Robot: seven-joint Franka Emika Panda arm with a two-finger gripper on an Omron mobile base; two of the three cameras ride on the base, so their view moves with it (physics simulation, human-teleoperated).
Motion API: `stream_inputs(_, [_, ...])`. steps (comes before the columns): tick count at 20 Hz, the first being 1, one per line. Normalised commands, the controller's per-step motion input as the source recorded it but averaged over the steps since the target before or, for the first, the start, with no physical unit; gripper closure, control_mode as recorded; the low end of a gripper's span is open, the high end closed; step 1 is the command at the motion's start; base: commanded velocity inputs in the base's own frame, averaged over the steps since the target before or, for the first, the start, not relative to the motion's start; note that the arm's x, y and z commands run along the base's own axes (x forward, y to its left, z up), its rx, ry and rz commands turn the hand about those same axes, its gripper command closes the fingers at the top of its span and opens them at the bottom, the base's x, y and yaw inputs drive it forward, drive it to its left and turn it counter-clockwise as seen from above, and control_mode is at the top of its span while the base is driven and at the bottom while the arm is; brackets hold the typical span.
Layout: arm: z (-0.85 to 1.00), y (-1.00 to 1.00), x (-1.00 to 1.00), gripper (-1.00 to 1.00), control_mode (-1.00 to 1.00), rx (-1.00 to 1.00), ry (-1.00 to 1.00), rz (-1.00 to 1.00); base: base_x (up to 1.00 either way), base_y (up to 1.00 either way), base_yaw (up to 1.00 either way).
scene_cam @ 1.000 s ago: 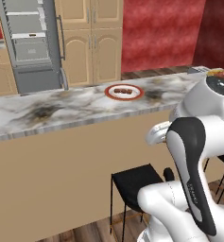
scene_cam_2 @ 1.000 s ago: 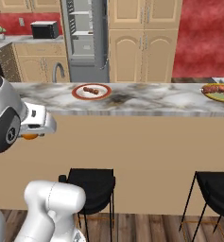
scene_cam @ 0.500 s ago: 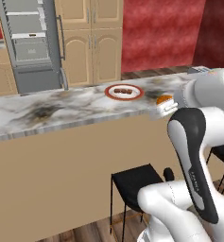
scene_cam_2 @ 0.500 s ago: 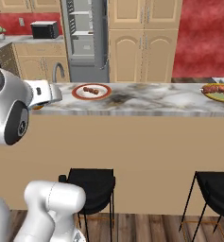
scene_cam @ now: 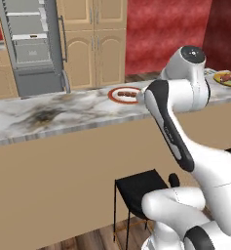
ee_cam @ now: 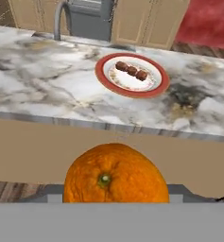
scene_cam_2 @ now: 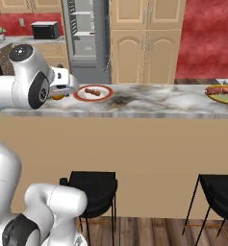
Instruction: Pick up the tangerine and peach from the fridge and place one fruit on each plate on the dining counter.
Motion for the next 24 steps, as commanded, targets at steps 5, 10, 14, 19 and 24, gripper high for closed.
stream_inputs(5, [-1.00, -0.03, 0.93, 1.00, -1.00, 0.00, 0.53, -0.15, 0.00, 0.00, 0.00])
stream_inputs(10, [-0.55, -0.08, 0.70, 1.00, -1.00, 0.00, 0.09, -0.03, 0.00, 0.00, 0.00])
stream_inputs(14, [-0.23, 0.00, 0.60, 1.00, -1.00, 0.00, -0.15, 0.00, 0.00, 0.00, 0.00])
stream_inputs(19, [-0.11, 0.00, 0.69, 1.00, -1.00, 0.00, -0.22, 0.00, 0.00, 0.00, 0.00])
stream_inputs(24, [-0.01, 0.00, 0.49, 1.00, -1.00, 0.07, -0.08, 0.00, 0.00, 0.00, 0.00])
